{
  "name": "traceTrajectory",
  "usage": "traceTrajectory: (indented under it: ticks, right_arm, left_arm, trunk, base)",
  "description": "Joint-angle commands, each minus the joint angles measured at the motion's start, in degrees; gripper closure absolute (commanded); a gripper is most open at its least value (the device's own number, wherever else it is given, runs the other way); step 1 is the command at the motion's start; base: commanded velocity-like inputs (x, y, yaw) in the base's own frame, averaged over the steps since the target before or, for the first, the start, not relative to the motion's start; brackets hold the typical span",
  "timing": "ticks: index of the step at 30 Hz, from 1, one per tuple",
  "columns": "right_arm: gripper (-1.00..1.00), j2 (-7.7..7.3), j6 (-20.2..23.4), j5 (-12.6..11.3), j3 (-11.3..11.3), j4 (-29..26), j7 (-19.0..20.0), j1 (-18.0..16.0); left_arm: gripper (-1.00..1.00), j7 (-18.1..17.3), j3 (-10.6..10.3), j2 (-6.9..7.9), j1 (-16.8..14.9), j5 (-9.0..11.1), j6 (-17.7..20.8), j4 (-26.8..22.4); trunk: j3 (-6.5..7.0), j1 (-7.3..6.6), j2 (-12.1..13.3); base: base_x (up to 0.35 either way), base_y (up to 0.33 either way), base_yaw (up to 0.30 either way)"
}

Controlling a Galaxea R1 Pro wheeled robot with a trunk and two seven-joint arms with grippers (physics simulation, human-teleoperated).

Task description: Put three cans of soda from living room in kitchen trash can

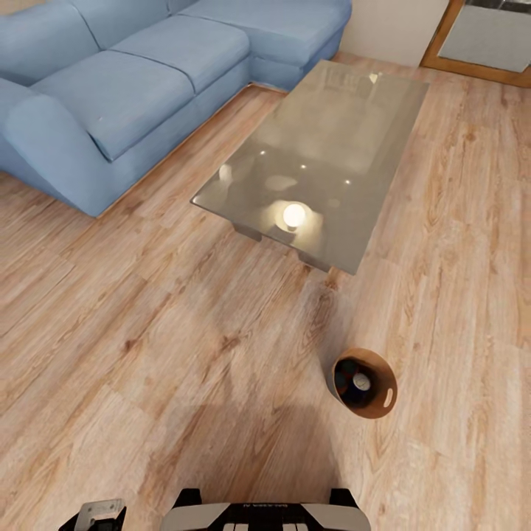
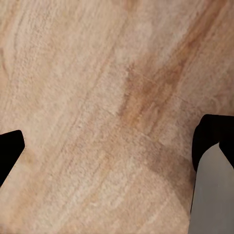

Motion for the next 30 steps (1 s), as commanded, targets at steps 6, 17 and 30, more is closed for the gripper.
traceTrajectory:
  ticks: [6, 17, 30]
  right_arm:
    - [-1.0, 0.09, -0.23, 0.83, 1.02, 1.54, -4.17, 0.0]
    - [-1.0, 0.2, -0.31, 0.58, 1.28, 2.06, -6.36, 0.0]
    - [-1.0, 0.27, -0.45, 0.27, 1.14, 2.08, -6.44, 0.0]
  left_arm:
    - [-1.0, 0.36, -0.03, -0.08, 0.59, 0.05, -0.62, 0.0]
    - [-1.0, 0.46, -0.18, -0.11, 1.41, -0.34, -0.69, 1.22]
    - [-1.0, 0.47, -0.15, -0.12, 1.57, -0.13, -0.11, 7.08]
  trunk:
    - [1.08, -1.32, 2.42]
    - [3.06, -3.74, 6.83]
    - [5.39, -6.6, 12.05]
  base:
    - [0.0, 0.0, 0.0]
    - [0.0, 0.0, 0.0]
    - [0.0, 0.0, 0.0]
